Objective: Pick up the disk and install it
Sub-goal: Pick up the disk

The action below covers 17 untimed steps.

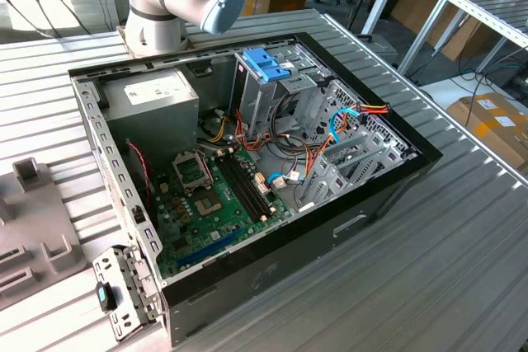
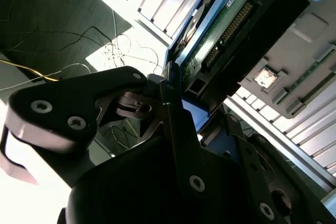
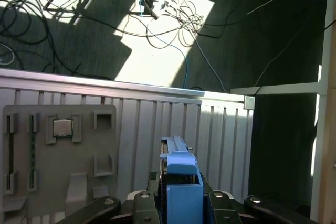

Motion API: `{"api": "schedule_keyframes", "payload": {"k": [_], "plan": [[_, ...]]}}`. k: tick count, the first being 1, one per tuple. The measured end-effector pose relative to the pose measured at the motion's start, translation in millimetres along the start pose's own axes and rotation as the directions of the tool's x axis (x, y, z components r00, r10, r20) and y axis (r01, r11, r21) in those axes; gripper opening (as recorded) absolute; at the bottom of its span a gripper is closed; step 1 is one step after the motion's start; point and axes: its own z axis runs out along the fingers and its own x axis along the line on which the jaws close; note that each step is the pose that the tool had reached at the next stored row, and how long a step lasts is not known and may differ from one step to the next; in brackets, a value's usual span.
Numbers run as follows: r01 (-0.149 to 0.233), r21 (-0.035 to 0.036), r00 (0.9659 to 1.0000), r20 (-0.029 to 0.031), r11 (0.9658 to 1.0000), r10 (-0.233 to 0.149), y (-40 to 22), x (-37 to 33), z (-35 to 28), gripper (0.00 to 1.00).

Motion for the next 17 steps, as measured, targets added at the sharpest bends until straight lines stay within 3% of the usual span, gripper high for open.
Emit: {"api": "schedule_keyframes", "payload": {"k": [17], "plan": [[0.001, 0.0014, 0.9998, 0.0184, 1.0, -0.001, 0.4, -5.9, -15.8, 0.37]]}}
